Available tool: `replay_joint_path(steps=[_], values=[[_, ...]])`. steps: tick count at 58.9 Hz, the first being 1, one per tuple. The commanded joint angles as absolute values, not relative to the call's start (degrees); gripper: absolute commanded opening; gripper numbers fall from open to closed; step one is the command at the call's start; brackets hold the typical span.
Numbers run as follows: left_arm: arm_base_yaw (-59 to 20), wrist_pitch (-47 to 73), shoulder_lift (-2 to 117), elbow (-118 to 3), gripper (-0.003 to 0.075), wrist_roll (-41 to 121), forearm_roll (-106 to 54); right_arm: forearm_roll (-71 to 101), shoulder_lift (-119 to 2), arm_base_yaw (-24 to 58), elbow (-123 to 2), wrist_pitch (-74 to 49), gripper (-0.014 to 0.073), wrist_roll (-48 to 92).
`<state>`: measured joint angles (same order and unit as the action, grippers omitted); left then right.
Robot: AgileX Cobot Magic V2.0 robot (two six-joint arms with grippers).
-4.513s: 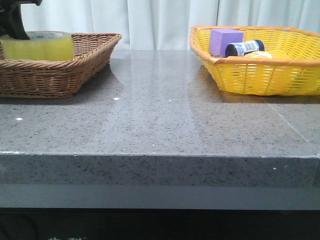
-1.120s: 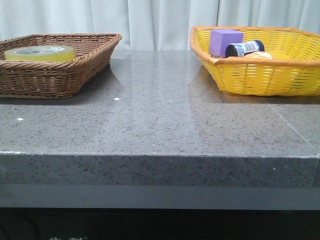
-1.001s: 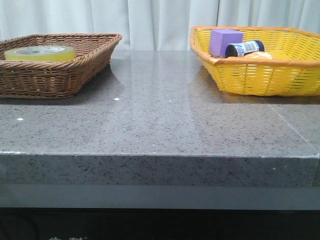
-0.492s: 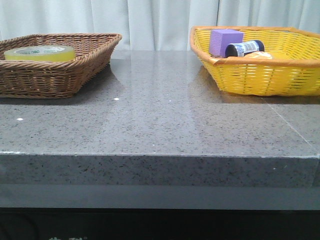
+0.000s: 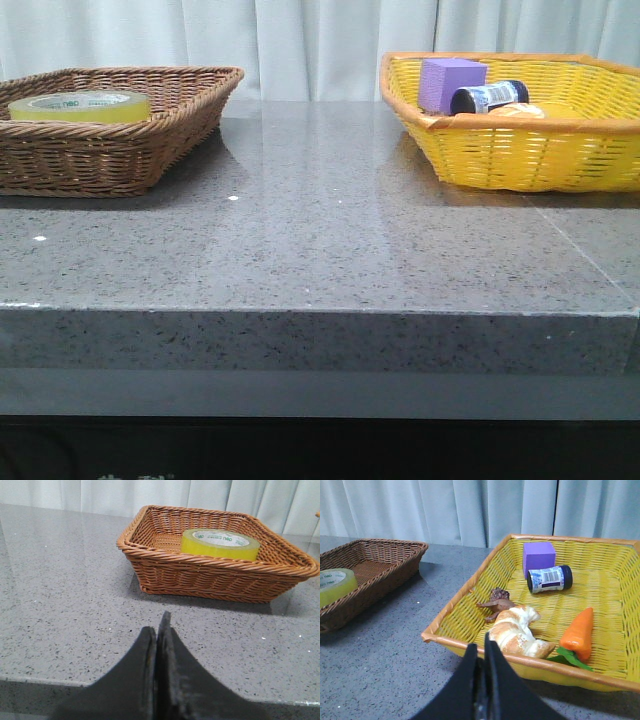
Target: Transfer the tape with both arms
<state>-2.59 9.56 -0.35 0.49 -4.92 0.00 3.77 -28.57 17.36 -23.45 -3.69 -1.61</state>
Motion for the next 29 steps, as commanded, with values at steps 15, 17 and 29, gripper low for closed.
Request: replay_joint_path(steps=[15, 17, 29], values=[[-2.5, 4.36, -1.42, 2.68, -0.002, -5.1, 0.0, 3.1, -28.54, 17.04, -25.02, 0.81, -0.0069, -1.6], [-2.5, 4.36, -1.42, 2.68, -0.002, -5.1, 0.0, 3.1, -28.54, 17.04, -24.94, 0.88, -0.0069, -1.6], [-2.5, 4.36, -1.42, 2.68, -0.002, -5.1, 0.0, 3.05, -26.07, 14.64, -21.8, 0.74, -0.0069, -1.26]])
